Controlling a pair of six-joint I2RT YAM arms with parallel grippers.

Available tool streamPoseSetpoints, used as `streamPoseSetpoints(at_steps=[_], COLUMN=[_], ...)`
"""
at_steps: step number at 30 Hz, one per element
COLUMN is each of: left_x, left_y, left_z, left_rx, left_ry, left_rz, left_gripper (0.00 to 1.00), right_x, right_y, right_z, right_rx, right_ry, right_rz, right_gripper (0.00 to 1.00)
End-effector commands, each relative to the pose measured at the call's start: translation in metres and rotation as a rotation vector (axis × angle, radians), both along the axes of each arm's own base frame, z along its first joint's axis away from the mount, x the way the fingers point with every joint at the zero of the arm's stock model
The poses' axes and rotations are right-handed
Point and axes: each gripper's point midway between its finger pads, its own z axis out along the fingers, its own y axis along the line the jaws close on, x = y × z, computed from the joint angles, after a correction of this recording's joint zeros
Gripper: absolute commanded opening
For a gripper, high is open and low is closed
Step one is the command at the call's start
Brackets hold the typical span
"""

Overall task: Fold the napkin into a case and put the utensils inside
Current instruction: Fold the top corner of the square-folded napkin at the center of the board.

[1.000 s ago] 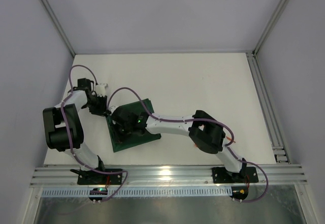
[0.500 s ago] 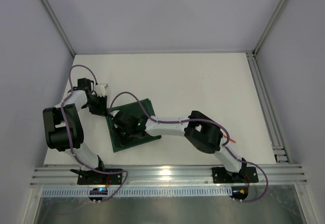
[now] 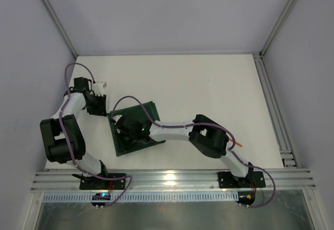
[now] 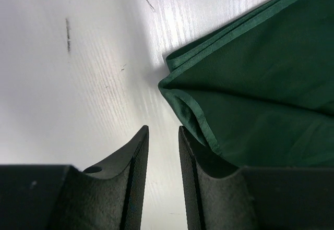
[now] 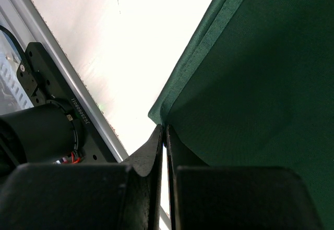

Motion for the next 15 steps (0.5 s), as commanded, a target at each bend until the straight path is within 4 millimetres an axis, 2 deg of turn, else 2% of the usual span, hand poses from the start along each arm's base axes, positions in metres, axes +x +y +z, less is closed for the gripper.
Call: streamPoseSetpoints(at_steps=[1, 5, 7, 15], left_x=[0.007, 0.010, 0.012, 0.014], left_y=[0.005, 0.001, -0.005, -0.018], left_z=[0.030, 0.038, 0.040, 0.028], left_rx=[0.013, -0.015, -0.047, -0.124], left_ry=[-0.071, -0.089, -0.096, -0.069], left_rz=[0.006, 0.012, 0.002, -0.004], left_gripper=[0.32, 0.34, 0.38, 0.42], right_x=[-0.003, -0.006, -0.009, -0.019], right_y=[0.012, 0.013, 0.012, 0.007], right_z=[0.016, 0.016, 0.013, -0.006], right_rx=[0.068, 0.071, 0.062, 0.020], right_ry=[-0.020, -0.023, -0.025, 0.002], right_rz=[0.025, 0.042, 0.055, 0.092], right_gripper=[0.04, 0.04, 0.04, 0.04])
